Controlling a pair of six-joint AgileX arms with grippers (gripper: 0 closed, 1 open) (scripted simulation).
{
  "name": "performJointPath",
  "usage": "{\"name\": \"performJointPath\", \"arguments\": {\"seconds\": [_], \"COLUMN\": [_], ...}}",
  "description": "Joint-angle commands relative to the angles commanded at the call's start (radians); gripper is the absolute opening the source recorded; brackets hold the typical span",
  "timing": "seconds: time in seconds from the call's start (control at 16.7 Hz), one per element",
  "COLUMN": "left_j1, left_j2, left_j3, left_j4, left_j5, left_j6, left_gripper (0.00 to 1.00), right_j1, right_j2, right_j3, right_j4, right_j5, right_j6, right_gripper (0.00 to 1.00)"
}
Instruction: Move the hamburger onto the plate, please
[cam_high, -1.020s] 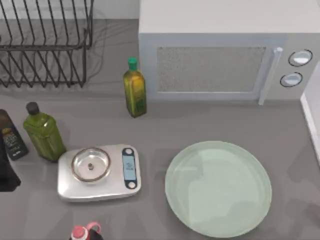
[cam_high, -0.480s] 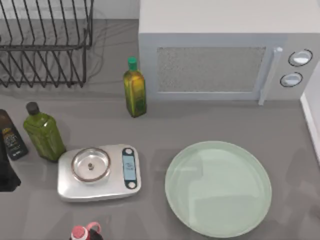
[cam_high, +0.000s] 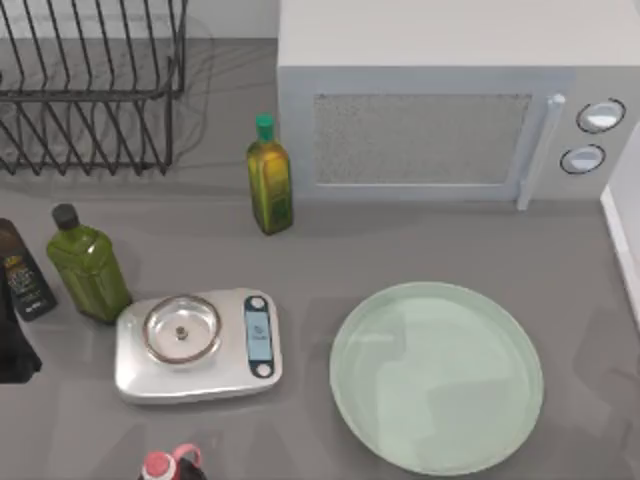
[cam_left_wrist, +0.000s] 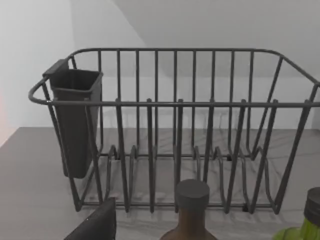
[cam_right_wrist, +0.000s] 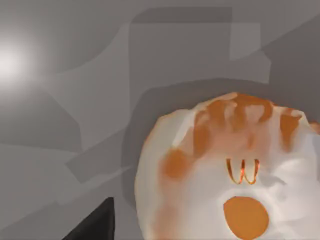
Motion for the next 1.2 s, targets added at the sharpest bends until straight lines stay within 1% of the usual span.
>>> {"name": "performJointPath", "arguments": {"seconds": [0.18, 0.3, 0.6, 1.2], "left_j1": [0.000, 0.000, 0.000, 0.000], "left_j2": [0.000, 0.000, 0.000, 0.000], "left_j3": [0.000, 0.000, 0.000, 0.000], "left_j4": [0.000, 0.000, 0.000, 0.000], "left_j5": [0.000, 0.000, 0.000, 0.000], "left_j6": [0.000, 0.000, 0.000, 0.000], "left_gripper": [1.00, 1.00, 1.00, 1.00], "right_j1": [0.002, 0.003, 0.003, 0.003], "right_j2": [0.074, 0.109, 0.121, 0.121], "right_j3": [-0.073, -0.105, -0.115, -0.115], "right_j4": [0.156, 0.216, 0.233, 0.233], "right_j5": [0.000, 0.000, 0.000, 0.000], "right_j6": [0.003, 0.004, 0.004, 0.004], "right_gripper": [1.00, 1.00, 1.00, 0.25]}}
